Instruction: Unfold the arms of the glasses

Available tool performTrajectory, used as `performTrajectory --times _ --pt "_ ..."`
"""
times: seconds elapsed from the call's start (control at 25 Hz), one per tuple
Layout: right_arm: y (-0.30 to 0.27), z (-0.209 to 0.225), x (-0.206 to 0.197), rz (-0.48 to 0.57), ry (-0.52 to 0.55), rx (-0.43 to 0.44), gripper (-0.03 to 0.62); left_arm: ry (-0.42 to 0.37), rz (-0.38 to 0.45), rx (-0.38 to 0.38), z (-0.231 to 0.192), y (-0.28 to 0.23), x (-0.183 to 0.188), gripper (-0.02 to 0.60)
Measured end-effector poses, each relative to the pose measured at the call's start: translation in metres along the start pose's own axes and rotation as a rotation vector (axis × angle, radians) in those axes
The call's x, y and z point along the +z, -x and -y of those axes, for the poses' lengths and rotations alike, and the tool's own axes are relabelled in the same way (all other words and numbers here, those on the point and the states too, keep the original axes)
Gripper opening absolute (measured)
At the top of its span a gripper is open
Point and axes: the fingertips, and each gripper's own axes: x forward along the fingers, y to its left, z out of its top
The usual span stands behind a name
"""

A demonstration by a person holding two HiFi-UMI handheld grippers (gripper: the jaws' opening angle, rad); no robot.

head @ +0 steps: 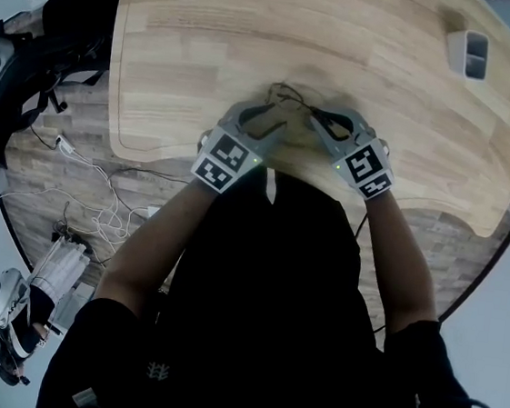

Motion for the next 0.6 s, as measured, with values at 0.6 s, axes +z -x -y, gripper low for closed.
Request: performTrajectory --times 0.6 --pt "0.006 -0.006 0.010 0.100 0.003 0.039 0.031 0.088 0.128 -0.083 0.004 -0.007 0.030 0.187"
